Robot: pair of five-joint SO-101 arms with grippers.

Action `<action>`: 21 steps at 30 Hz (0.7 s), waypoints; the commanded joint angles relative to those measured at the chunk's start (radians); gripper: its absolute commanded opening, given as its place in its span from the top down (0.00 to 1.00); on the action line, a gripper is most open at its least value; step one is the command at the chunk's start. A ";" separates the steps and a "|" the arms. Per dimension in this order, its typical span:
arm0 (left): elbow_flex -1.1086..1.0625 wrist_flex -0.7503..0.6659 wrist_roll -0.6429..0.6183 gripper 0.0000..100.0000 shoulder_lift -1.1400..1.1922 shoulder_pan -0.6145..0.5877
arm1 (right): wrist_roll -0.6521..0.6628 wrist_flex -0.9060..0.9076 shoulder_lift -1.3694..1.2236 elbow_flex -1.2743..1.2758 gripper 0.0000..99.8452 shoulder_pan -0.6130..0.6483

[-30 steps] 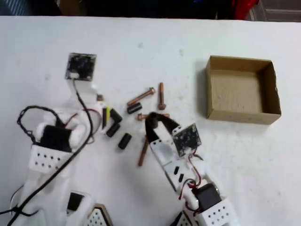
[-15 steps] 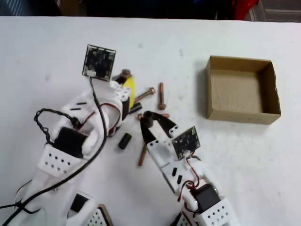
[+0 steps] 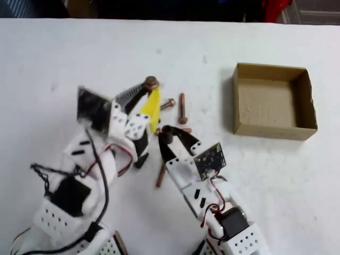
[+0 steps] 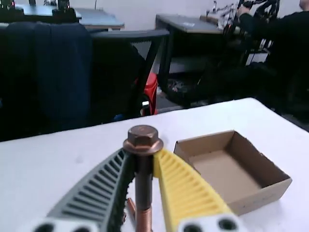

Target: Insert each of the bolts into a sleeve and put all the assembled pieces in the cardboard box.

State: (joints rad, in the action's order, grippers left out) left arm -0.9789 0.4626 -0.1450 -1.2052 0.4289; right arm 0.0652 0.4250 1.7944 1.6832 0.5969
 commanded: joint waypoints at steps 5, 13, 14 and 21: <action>-0.247 -0.345 -0.002 0.98 -0.185 0.027 | -0.002 -0.004 0.008 0.006 0.98 0.004; -0.313 -0.374 -0.009 0.98 -0.186 0.030 | 0.000 0.008 0.008 0.006 0.98 0.007; -0.315 -0.374 -0.009 0.98 -0.186 0.030 | 0.000 0.007 0.008 0.006 0.98 0.007; -0.384 -0.489 -0.095 0.98 -0.189 0.030 | 0.072 0.001 0.008 0.006 0.98 0.008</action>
State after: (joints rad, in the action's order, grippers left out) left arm -1.3640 0.0483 -0.2156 -1.3679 0.4457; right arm 0.1189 0.4312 1.7944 1.6832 0.5969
